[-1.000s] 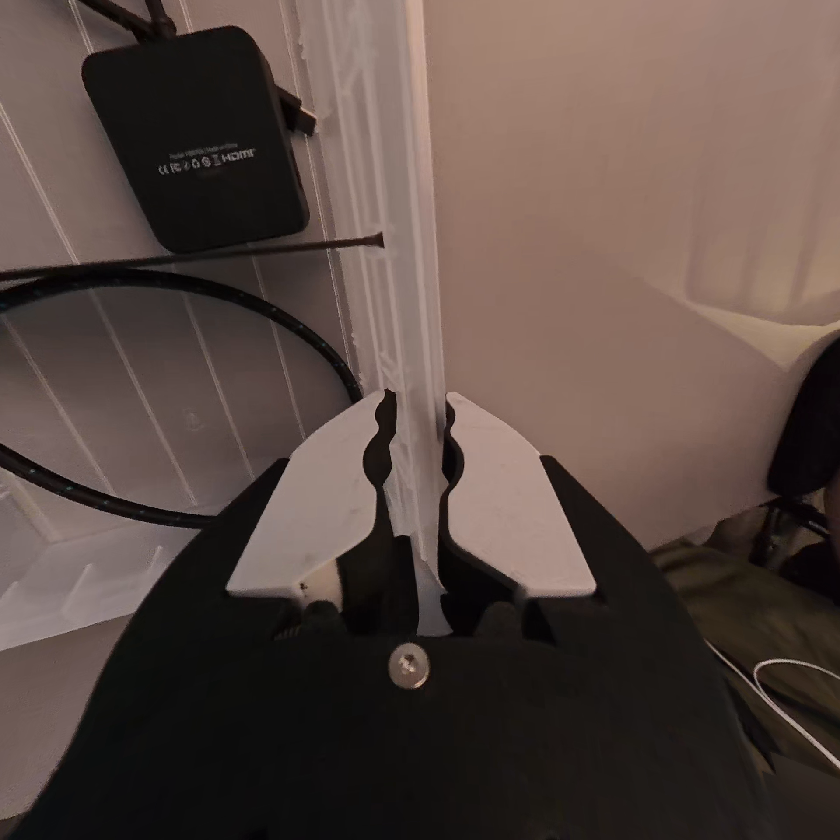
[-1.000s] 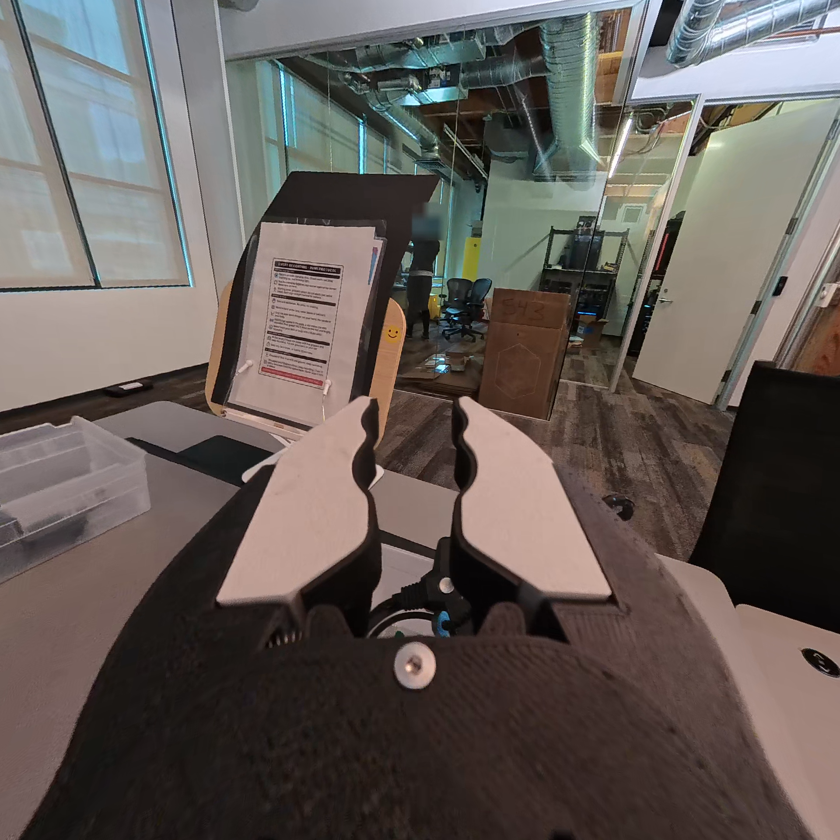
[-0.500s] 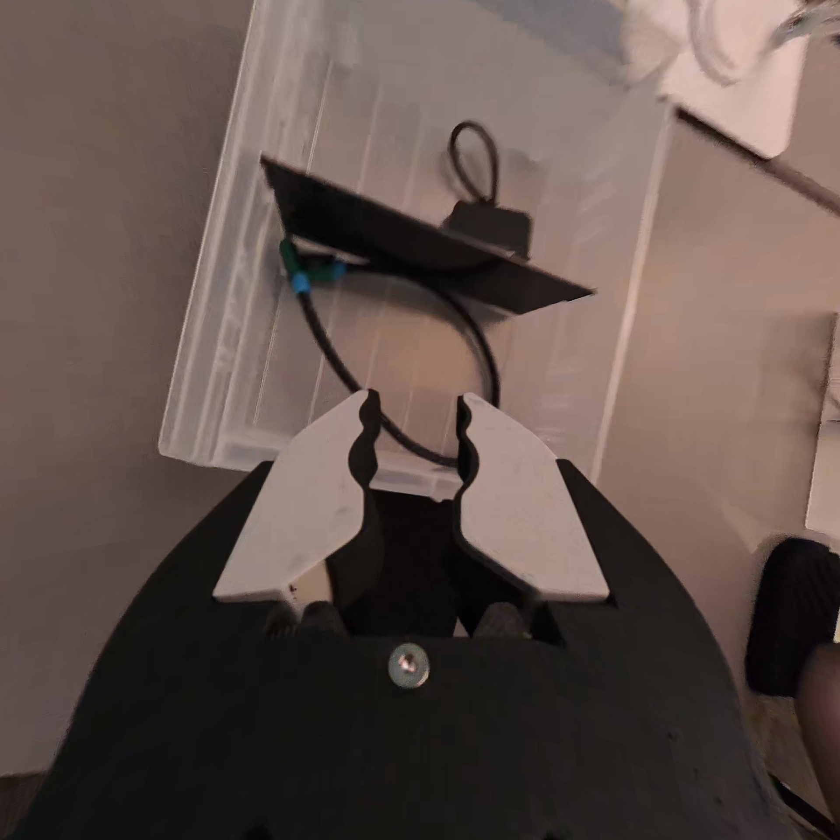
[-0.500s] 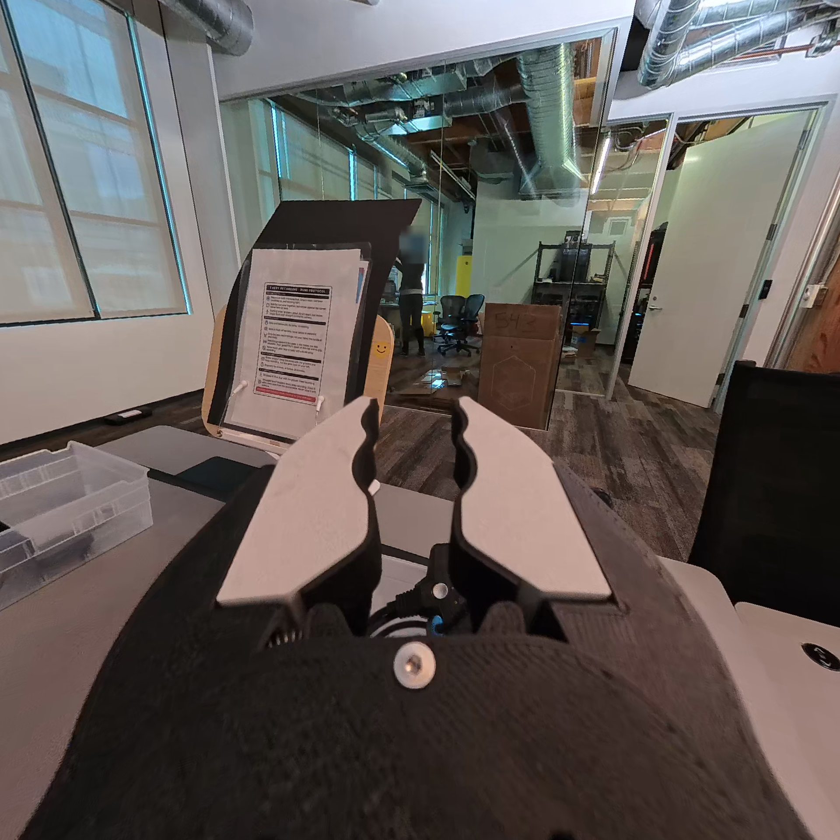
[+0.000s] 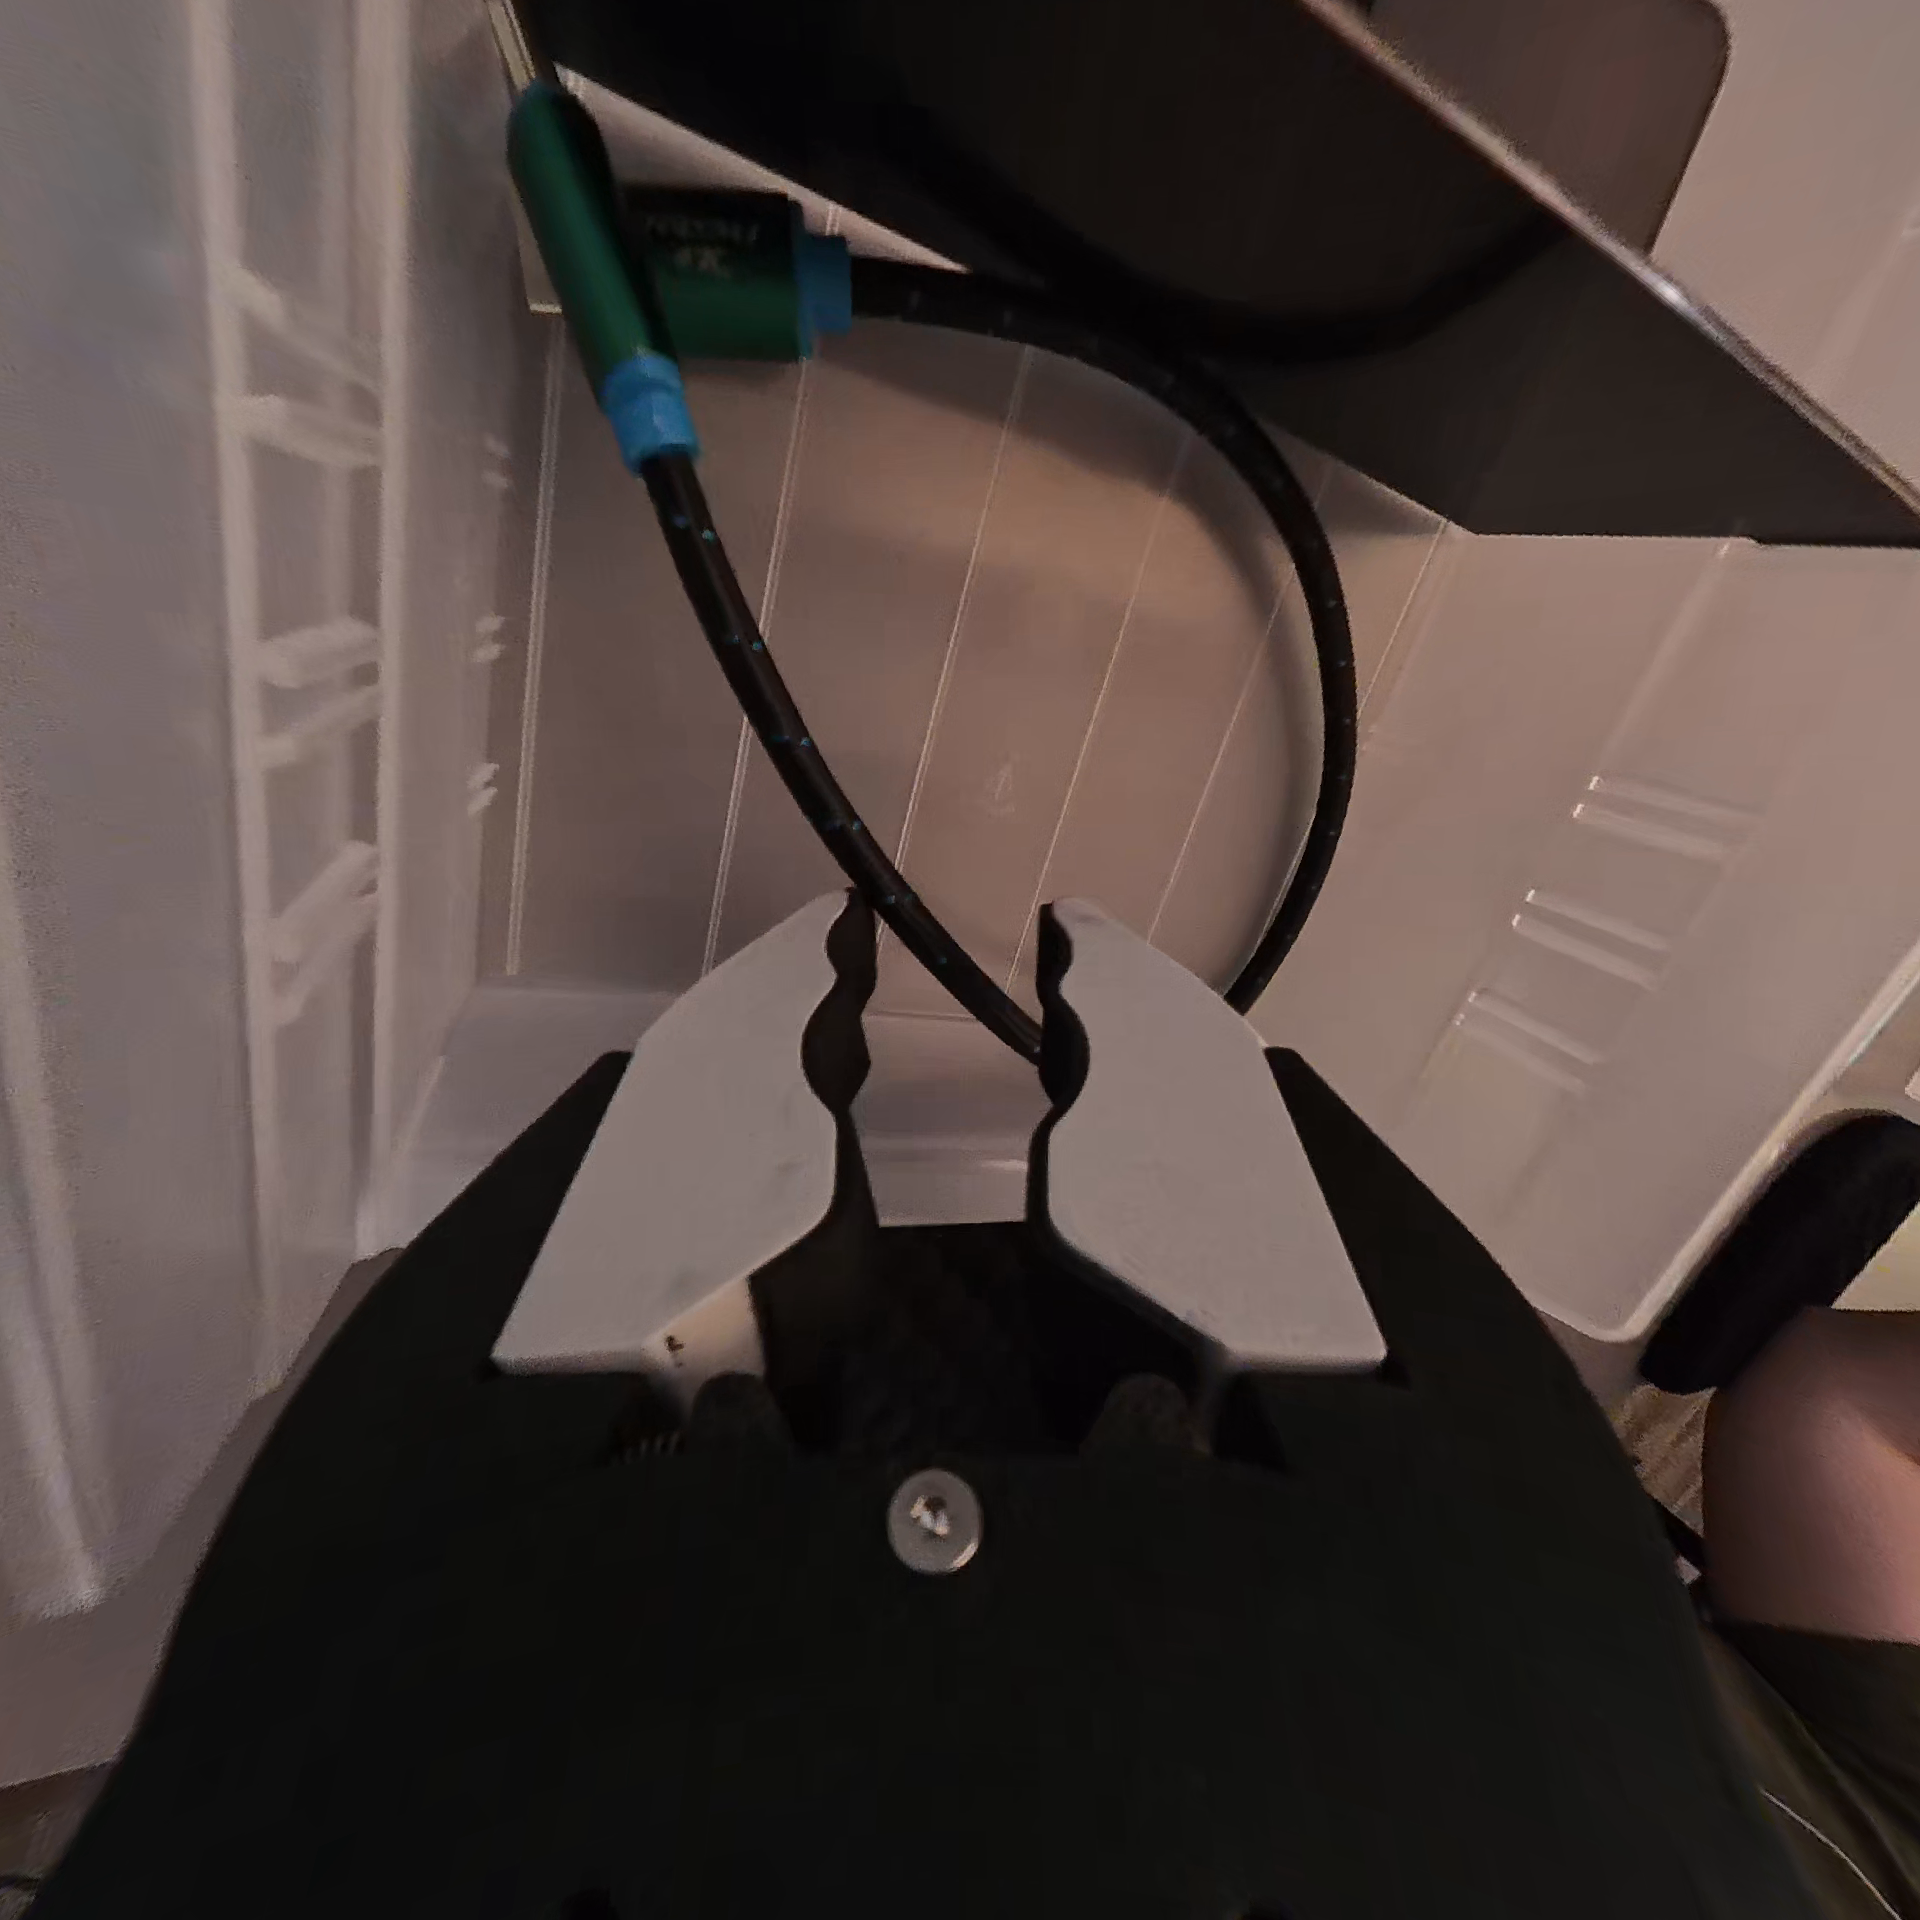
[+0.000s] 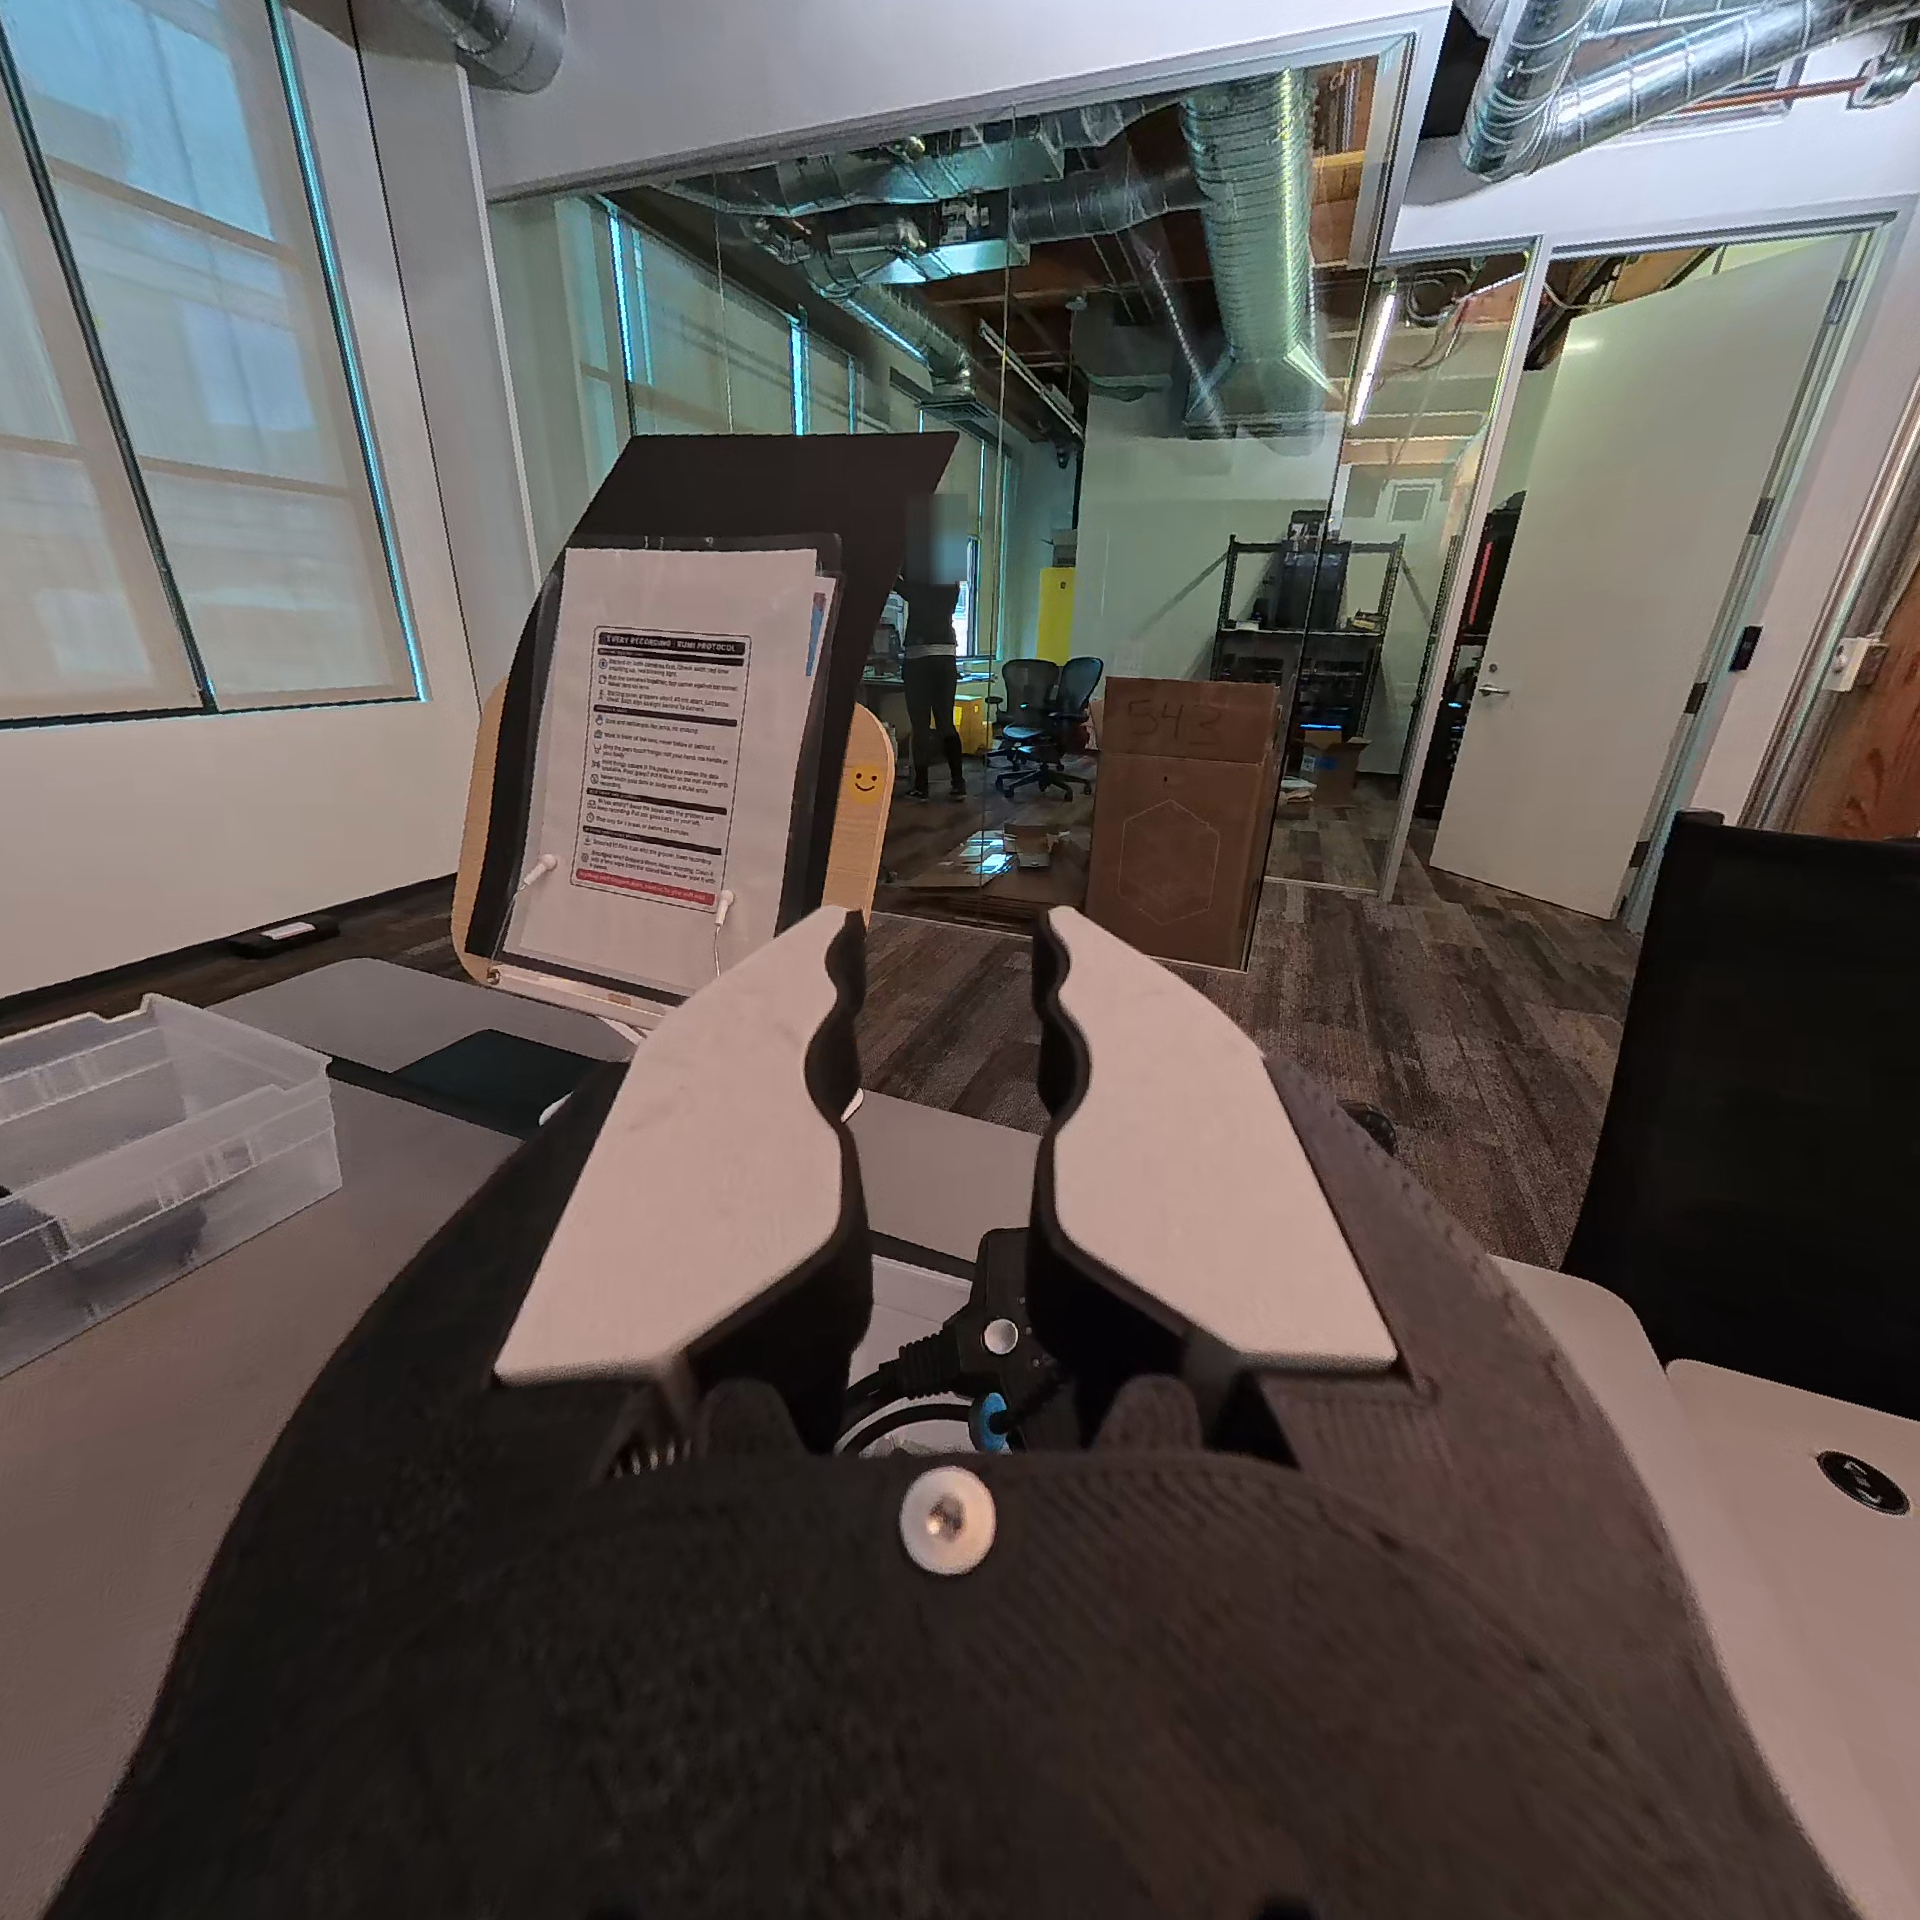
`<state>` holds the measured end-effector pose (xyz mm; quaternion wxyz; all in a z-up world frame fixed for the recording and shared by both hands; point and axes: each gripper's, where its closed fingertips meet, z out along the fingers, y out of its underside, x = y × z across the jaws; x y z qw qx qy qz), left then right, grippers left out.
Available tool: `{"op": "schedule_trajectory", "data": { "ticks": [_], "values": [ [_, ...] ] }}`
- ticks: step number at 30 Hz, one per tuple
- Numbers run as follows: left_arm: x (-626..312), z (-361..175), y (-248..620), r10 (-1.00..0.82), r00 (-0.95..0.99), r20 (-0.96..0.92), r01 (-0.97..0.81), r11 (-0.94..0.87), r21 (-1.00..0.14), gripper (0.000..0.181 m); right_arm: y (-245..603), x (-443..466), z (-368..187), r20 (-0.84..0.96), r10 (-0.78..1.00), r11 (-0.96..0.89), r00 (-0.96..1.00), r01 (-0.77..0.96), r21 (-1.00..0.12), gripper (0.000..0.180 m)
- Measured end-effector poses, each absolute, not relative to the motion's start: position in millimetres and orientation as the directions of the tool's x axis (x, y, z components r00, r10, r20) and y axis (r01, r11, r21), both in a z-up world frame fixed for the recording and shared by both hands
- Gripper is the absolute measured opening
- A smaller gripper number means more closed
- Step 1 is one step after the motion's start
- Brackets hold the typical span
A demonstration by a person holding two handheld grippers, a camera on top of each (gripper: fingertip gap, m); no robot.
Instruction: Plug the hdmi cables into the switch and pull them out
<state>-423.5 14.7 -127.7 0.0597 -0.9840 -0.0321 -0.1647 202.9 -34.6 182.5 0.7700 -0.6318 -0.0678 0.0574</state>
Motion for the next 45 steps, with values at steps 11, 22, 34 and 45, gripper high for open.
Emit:
{"op": "schedule_trajectory", "data": {
  "ticks": [11, 22, 34, 45],
  "values": [
    [-422.0, -115.9, 17.0, 0.032, 0.936, 0.350, 0.088, -0.986, -0.145, 0.016, -37.3, 208.0, 182.6, 0.017, 0.175, 0.199, 0.984, -0.019, -0.980, 0.031],
    [-400.5, 37.2, 6.2, -0.178, 0.971, 0.162, -0.014, -0.712, -0.702, 0.005, -40.2, 209.0, 184.9, 0.009, 0.183, 0.212, 0.983, -0.030, -0.977, 0.030],
    [-219.9, 143.8, -73.6, -0.778, 0.620, -0.107, -0.342, -0.144, -0.929, 0.005, -40.9, 207.9, 186.5, 0.005, 0.196, 0.220, 0.980, -0.039, -0.975, 0.030],
    [-59.5, -38.6, -4.9, -0.944, 0.162, 0.286, -0.707, -0.313, -0.634, 0.005, -36.3, 214.0, 177.6, -0.003, 0.187, 0.183, 0.982, -0.038, -0.982, 0.031]
  ]
}}
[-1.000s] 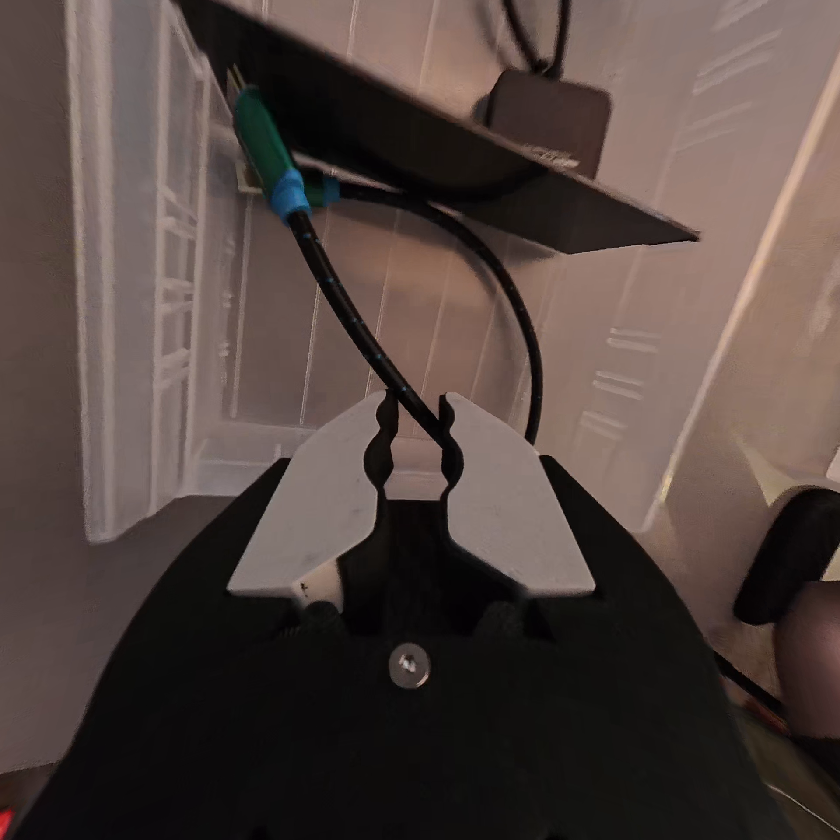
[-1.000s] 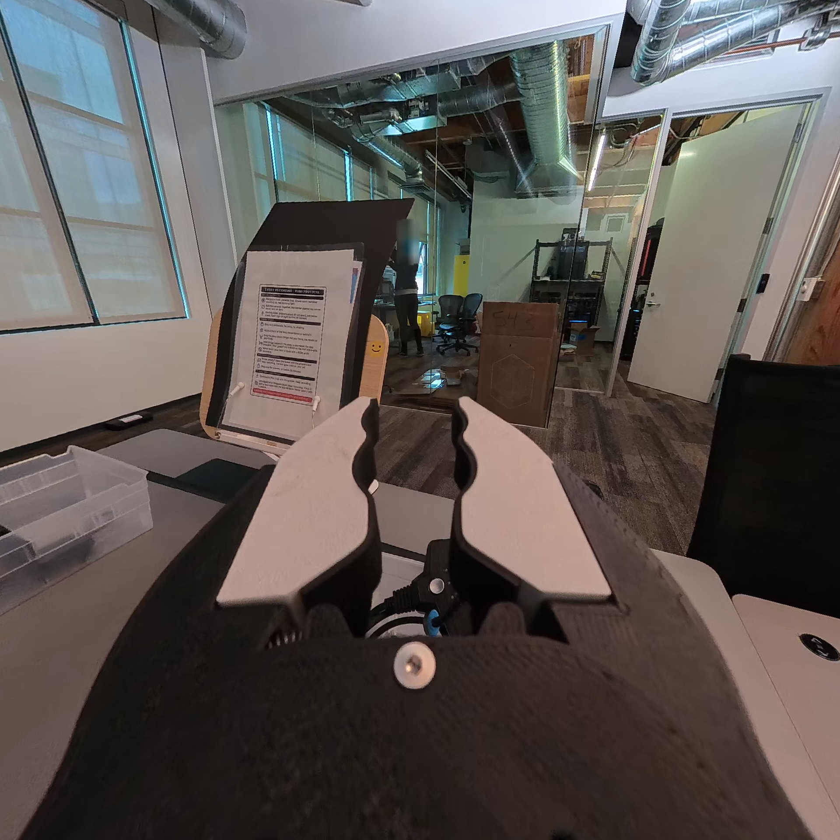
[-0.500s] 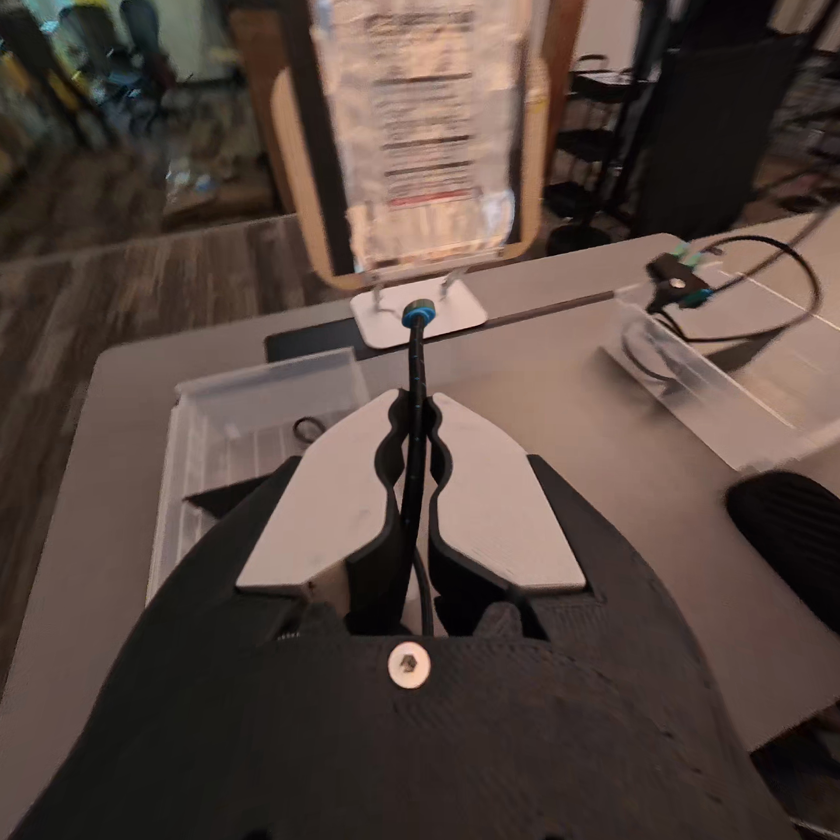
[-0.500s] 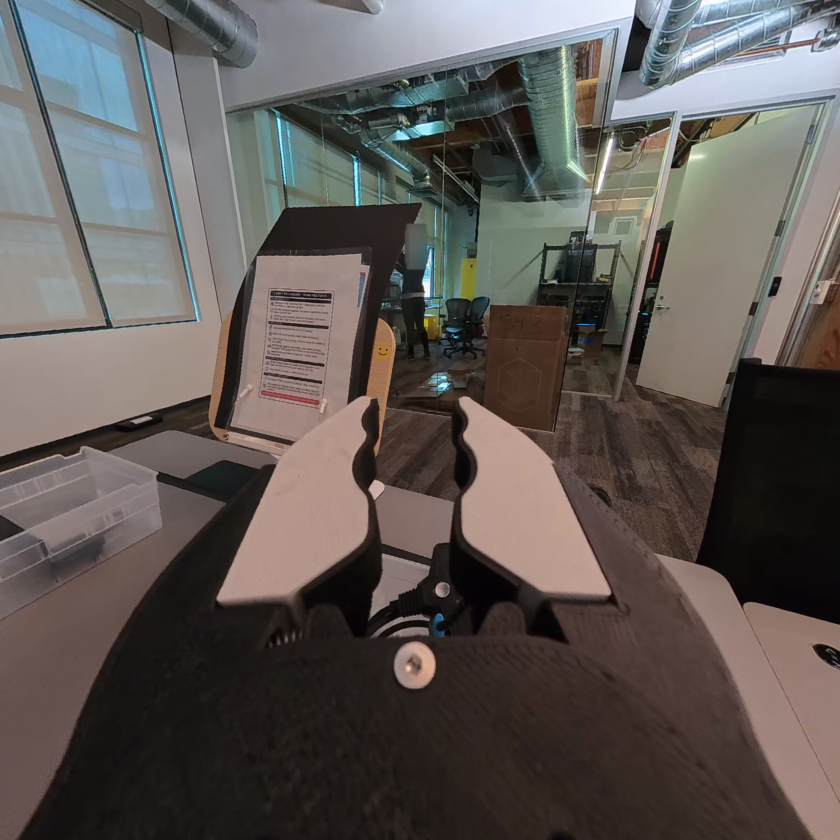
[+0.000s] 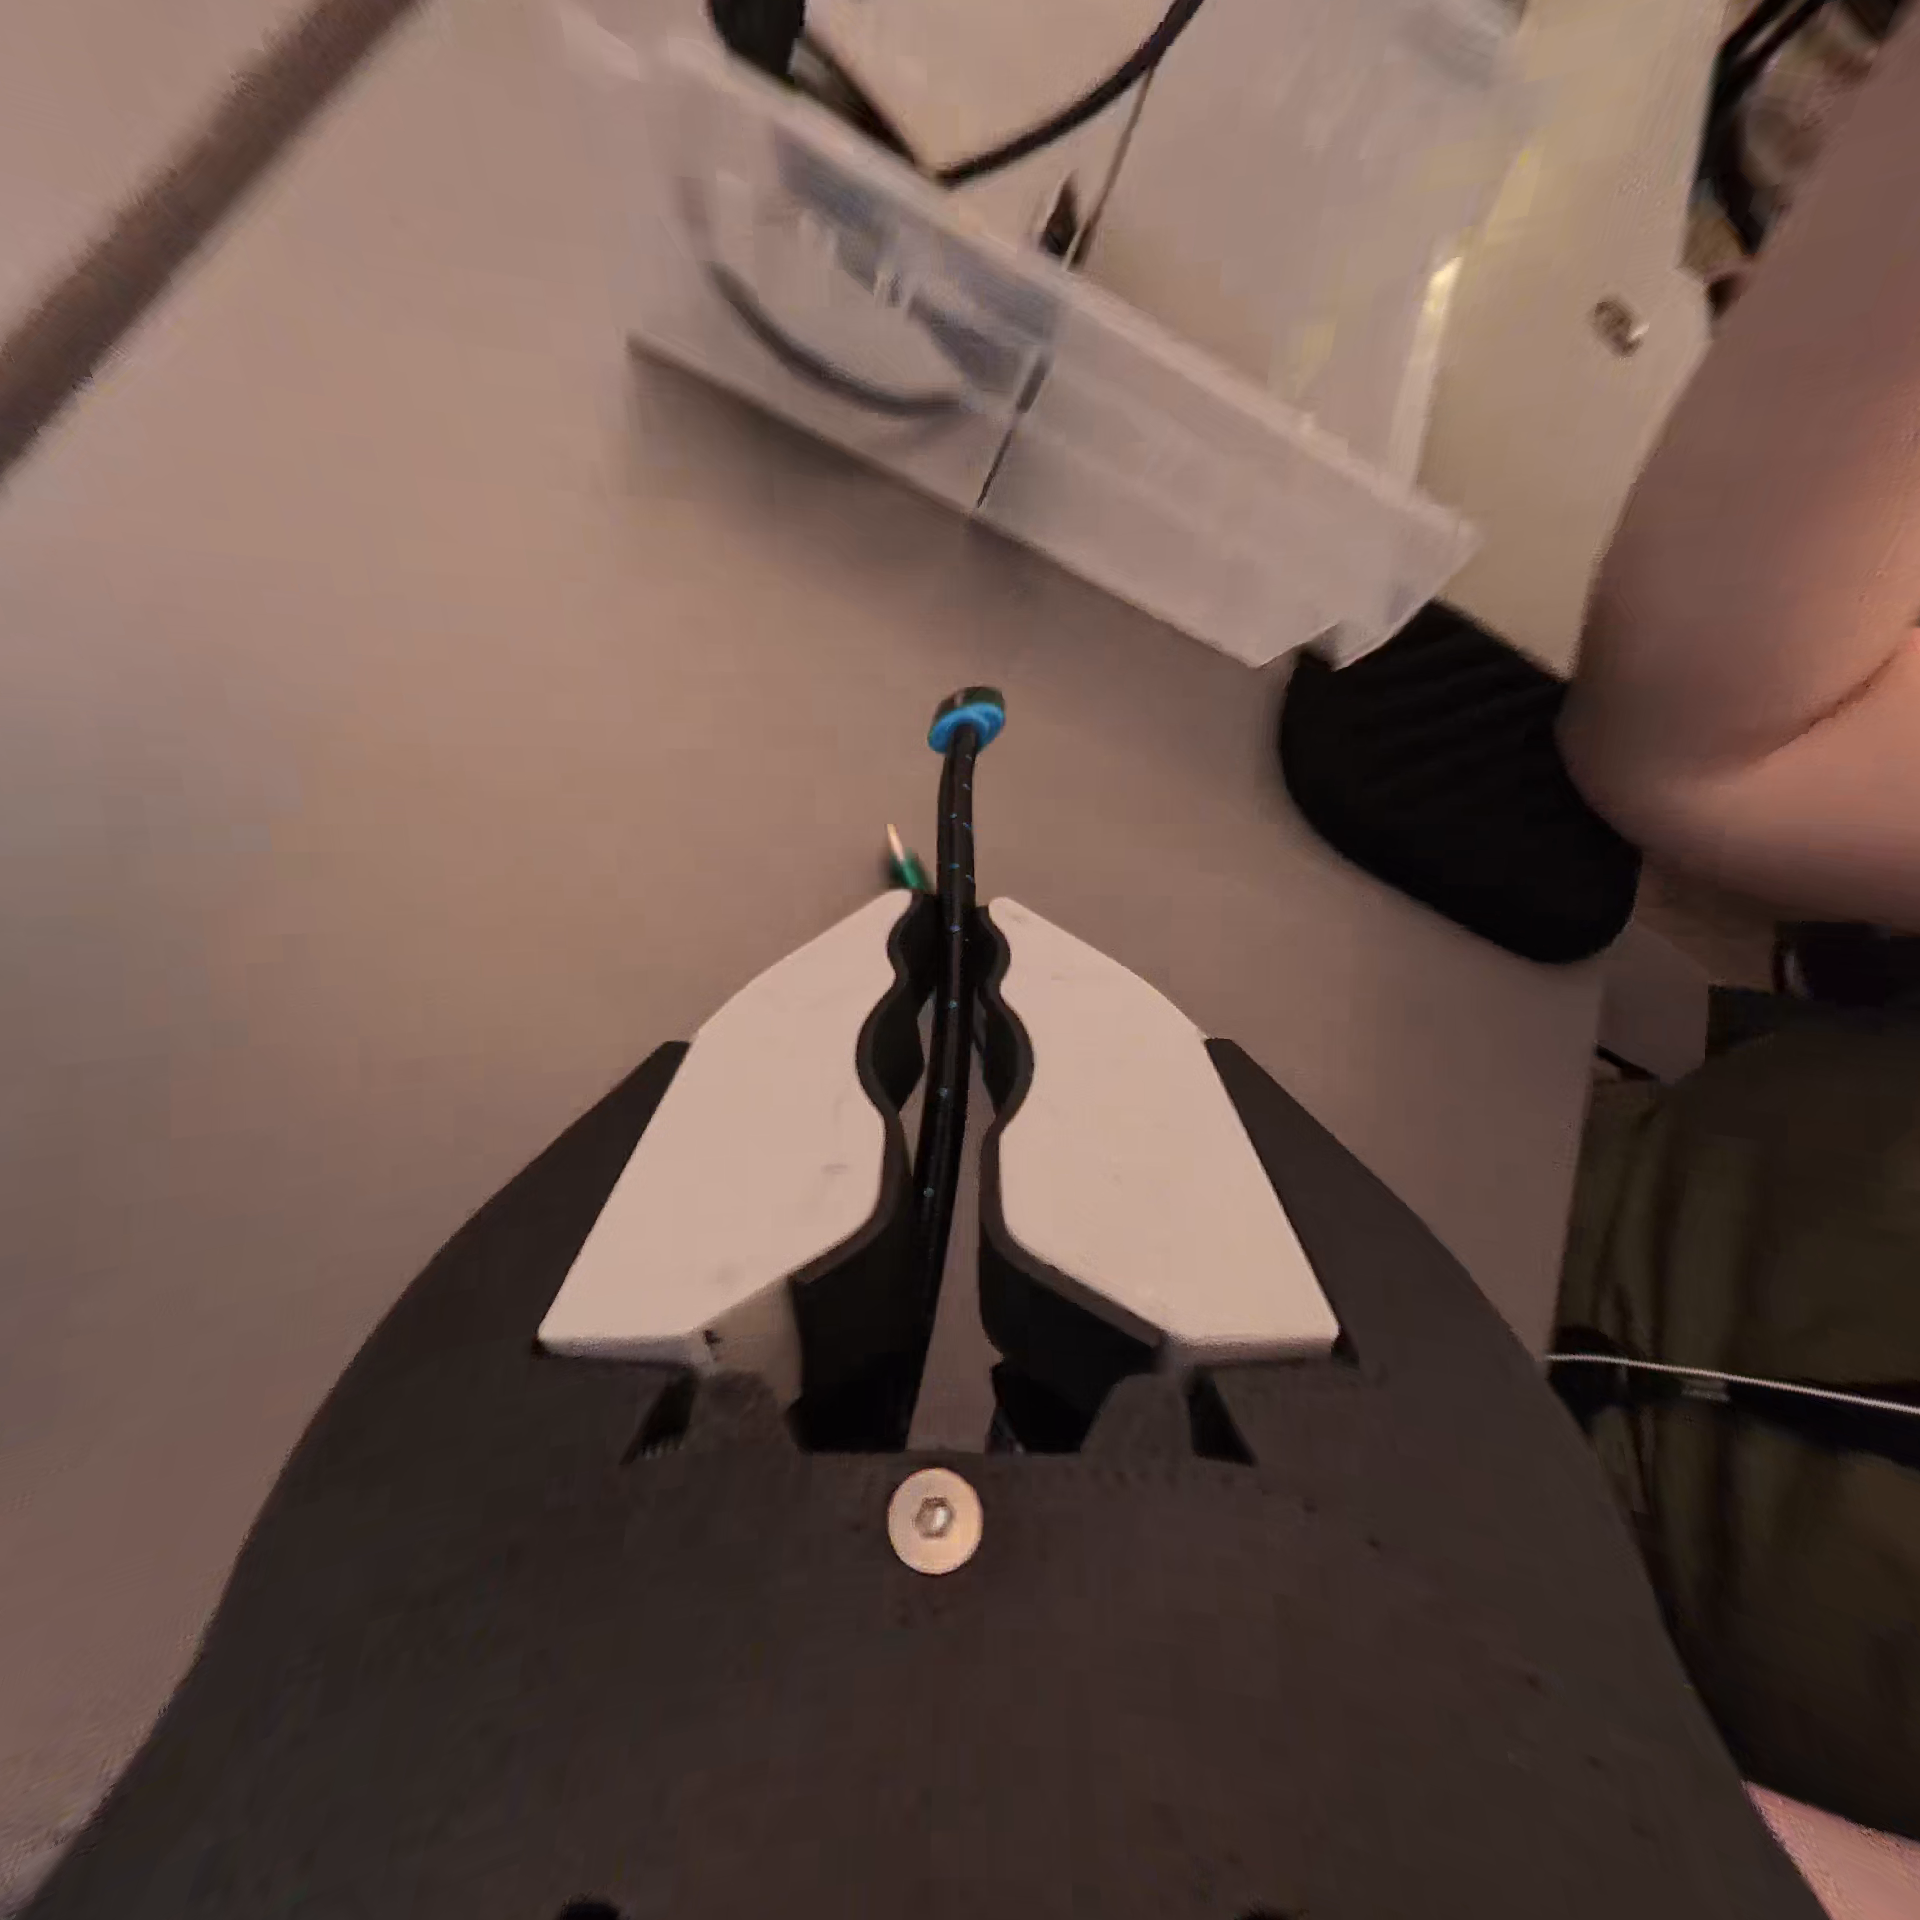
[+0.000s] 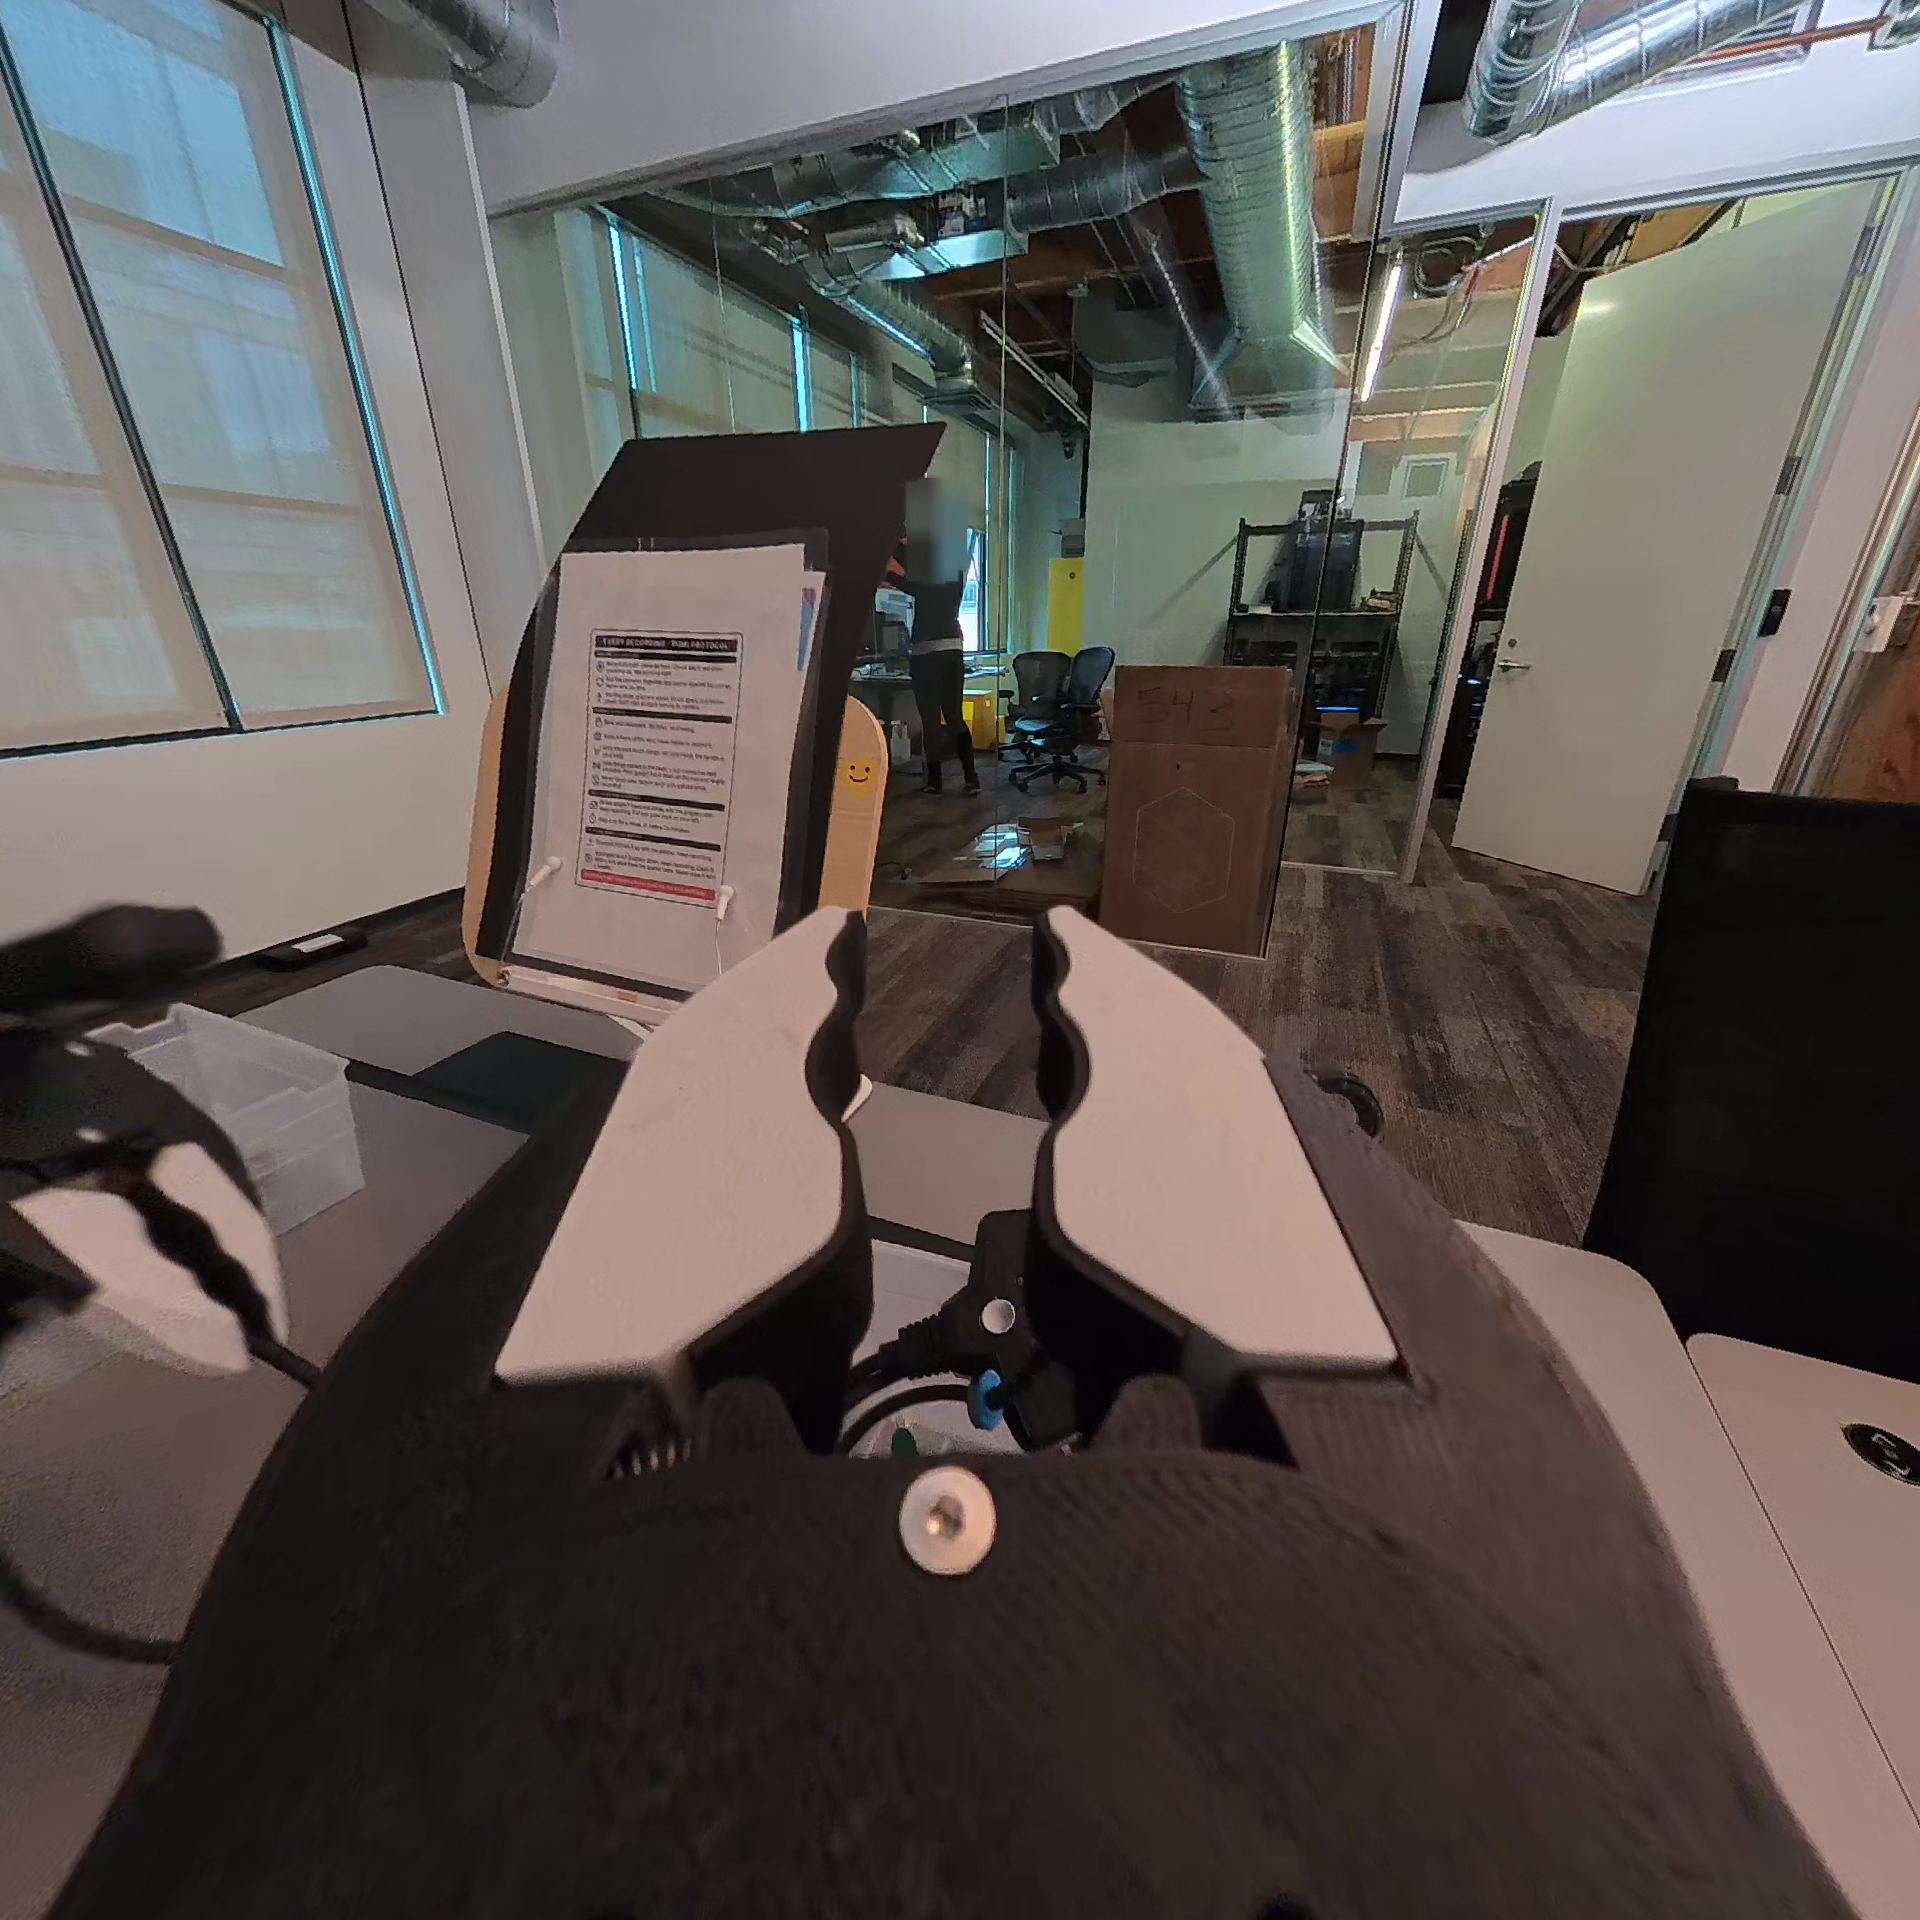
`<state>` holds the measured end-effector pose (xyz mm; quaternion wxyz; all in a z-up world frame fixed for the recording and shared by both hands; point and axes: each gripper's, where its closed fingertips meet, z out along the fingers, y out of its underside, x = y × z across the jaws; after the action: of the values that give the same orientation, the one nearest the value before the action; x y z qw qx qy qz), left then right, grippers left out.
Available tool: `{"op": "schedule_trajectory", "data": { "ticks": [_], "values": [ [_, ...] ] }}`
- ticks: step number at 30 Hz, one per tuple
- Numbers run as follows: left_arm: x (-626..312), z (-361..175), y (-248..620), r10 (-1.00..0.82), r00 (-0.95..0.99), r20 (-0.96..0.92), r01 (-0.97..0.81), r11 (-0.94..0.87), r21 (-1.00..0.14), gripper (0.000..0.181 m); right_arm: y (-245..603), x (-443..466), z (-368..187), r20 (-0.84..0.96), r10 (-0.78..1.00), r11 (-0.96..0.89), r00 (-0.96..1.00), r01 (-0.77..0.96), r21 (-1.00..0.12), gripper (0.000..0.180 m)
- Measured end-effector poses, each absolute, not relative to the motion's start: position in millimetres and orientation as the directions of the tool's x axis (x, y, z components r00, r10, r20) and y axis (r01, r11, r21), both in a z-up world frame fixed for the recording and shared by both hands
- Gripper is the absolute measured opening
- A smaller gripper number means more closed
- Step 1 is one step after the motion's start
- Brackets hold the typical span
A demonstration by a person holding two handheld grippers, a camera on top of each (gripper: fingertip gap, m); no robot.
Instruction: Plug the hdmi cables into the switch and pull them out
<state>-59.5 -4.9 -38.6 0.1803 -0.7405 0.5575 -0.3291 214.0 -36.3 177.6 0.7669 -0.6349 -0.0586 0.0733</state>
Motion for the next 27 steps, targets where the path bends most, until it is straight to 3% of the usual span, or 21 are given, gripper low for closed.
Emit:
{"op": "schedule_trajectory", "data": {
  "ticks": [6, 7, 9, 12, 16, 21, 22, 24, 27],
  "values": [
    [-51.2, -100.2, 20.5, -0.935, 0.208, 0.288, -0.751, -0.341, -0.565, 0.006, -35.1, 216.6, 177.0, -0.020, 0.193, 0.184, 0.981, -0.056, -0.981, 0.031],
    [-52.6, -105.8, 26.0, -0.937, 0.230, 0.263, -0.756, -0.342, -0.558, 0.009, -34.4, 216.4, 176.4, -0.020, 0.194, 0.181, 0.981, -0.056, -0.982, 0.031],
    [-55.5, -110.3, 36.6, -0.936, 0.269, 0.226, -0.748, -0.351, -0.563, 0.033, -33.4, 215.6, 175.0, -0.013, 0.193, 0.173, 0.981, -0.047, -0.984, 0.031],
    [-62.6, -90.2, 51.6, -0.918, 0.339, 0.209, -0.679, -0.392, -0.621, 0.043, -35.2, 215.0, 176.3, -0.004, 0.190, 0.175, 0.982, -0.038, -0.984, 0.031],
    [-105.6, -11.6, 87.4, -0.856, 0.516, 0.033, -0.487, -0.324, -0.811, 0.041, -40.7, 216.6, 181.5, -0.017, 0.200, 0.202, 0.980, -0.059, -0.978, 0.031],
    [-233.9, 65.1, 118.9, -0.579, 0.793, -0.192, -0.315, -0.118, -0.942, 0.037, -44.9, 220.1, 185.1, -0.029, 0.203, 0.224, 0.979, -0.075, -0.972, 0.030],
    [-255.1, 70.6, 123.9, -0.544, 0.804, -0.239, -0.313, -0.045, -0.949, 0.036, -45.2, 220.5, 186.0, -0.029, 0.203, 0.230, 0.979, -0.077, -0.970, 0.030],
    [-283.5, 65.5, 141.3, -0.545, 0.781, -0.306, -0.356, 0.014, -0.934, 0.012, -44.8, 220.3, 187.3, -0.032, 0.205, 0.238, 0.978, -0.081, -0.968, 0.030],
    [-312.3, 18.4, 173.6, -0.614, 0.728, -0.306, -0.489, -0.151, -0.859, 0.020, -42.7, 219.0, 186.2, -0.025, 0.205, 0.231, 0.978, -0.074, -0.970, 0.030]
  ]
}}
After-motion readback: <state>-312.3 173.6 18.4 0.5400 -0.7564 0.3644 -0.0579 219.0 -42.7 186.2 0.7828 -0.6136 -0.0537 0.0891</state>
